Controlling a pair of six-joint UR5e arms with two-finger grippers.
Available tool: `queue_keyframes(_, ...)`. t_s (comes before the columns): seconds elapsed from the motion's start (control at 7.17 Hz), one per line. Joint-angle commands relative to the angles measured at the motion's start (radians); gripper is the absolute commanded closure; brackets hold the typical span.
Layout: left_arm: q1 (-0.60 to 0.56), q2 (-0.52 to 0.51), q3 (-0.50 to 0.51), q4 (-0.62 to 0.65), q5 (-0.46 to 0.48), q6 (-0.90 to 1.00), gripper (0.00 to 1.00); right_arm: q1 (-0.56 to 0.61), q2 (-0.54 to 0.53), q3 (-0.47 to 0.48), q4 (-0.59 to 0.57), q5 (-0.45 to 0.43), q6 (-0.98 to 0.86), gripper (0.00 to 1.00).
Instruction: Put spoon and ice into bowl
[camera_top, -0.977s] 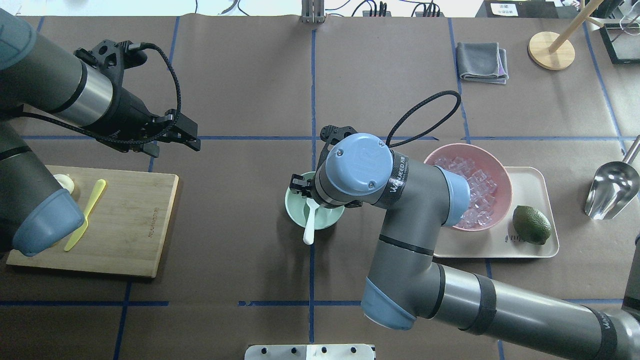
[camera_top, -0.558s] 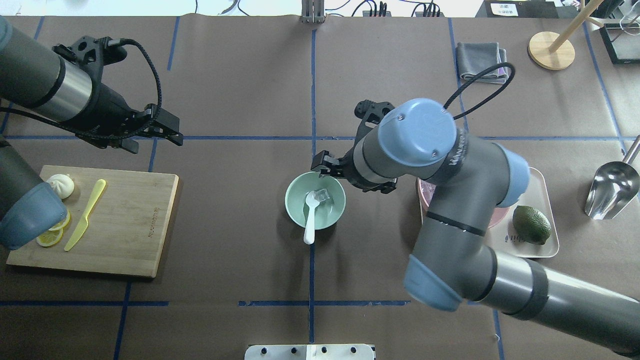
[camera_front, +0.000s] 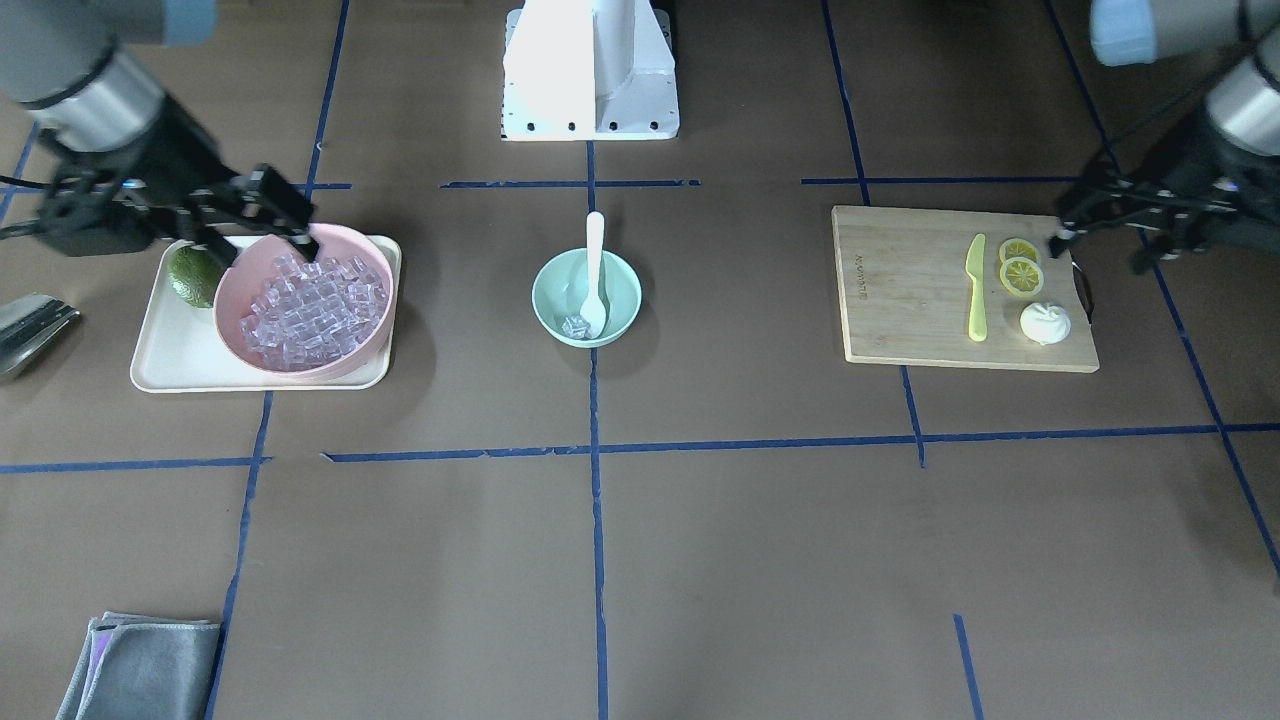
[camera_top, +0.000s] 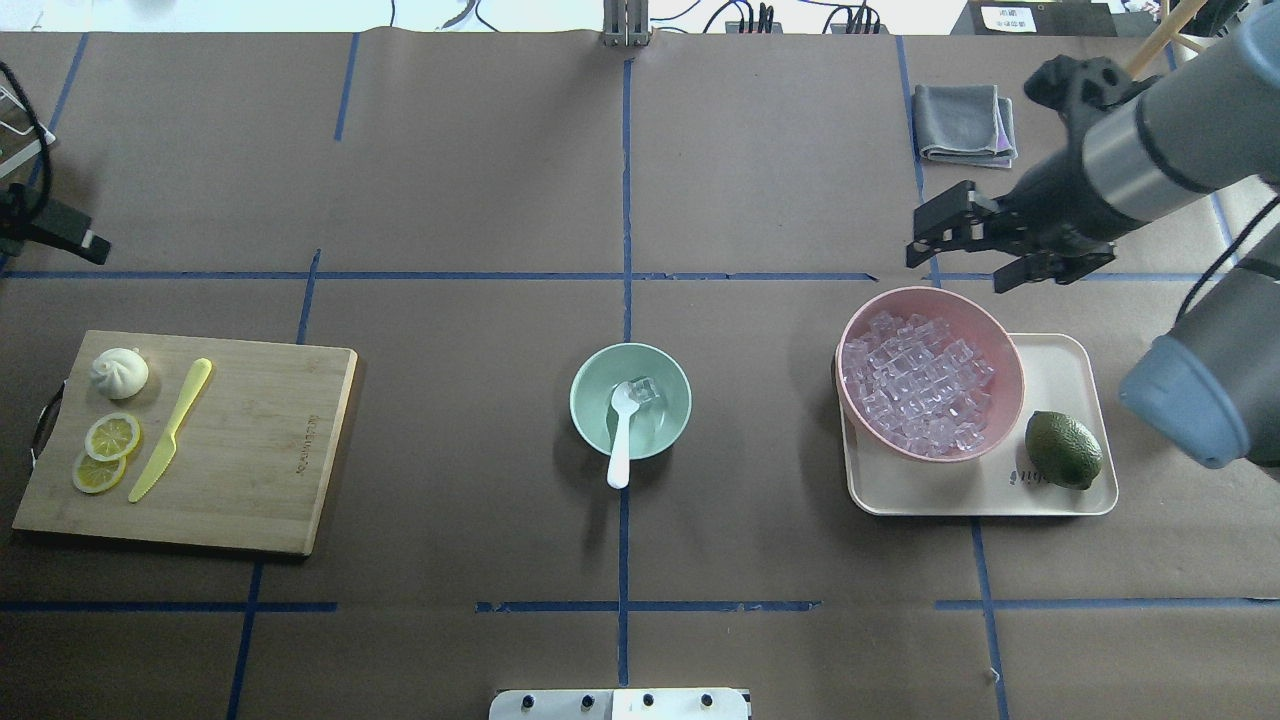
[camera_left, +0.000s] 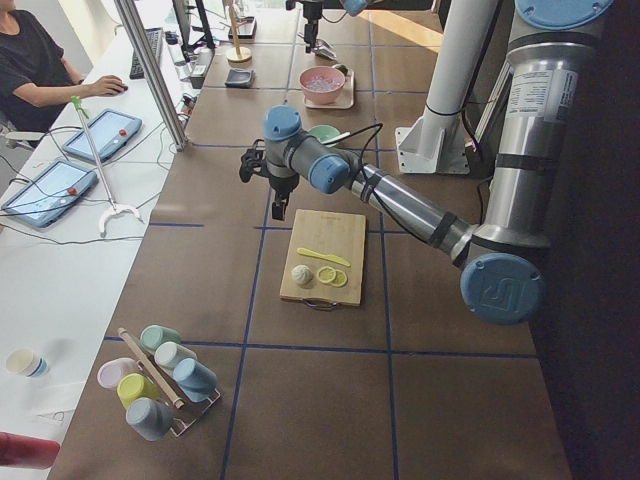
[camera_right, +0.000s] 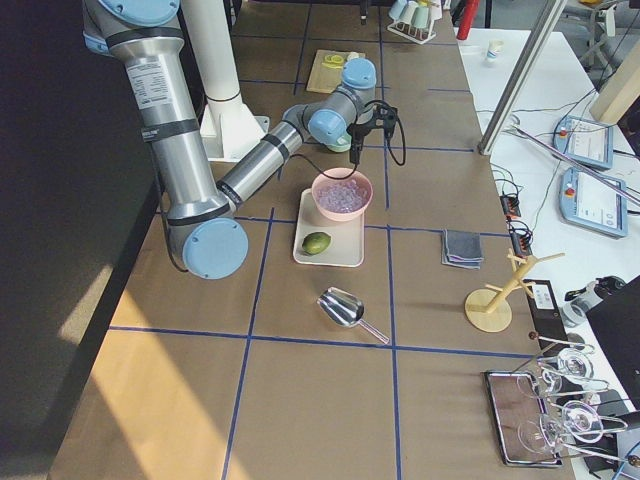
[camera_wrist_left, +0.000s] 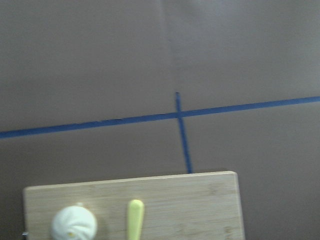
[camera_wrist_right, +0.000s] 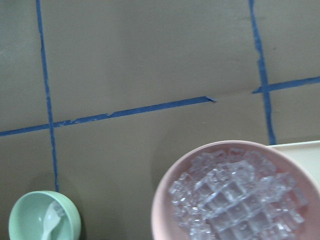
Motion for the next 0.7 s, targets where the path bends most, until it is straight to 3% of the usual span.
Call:
queue_keyframes(0.0,-0.224,0.011,0.201,0.070,-0.003,0.469,0.00,0.172,-0.184,-0.004,-0.010,0.068,-0.385,0.01)
queue_keyframes(0.28,-0.301,0.010,0.349,0.068,-0.003,0.613,0.00,0.275,-0.239,-0.015,-0.161,0.066,-0.704,0.01)
queue_keyframes(0.56,-0.302,0.008,0.371,0.070,-0.004,0.612,0.00,0.362,-0.270,-0.058,-0.231,0.060,-0.924,0.01)
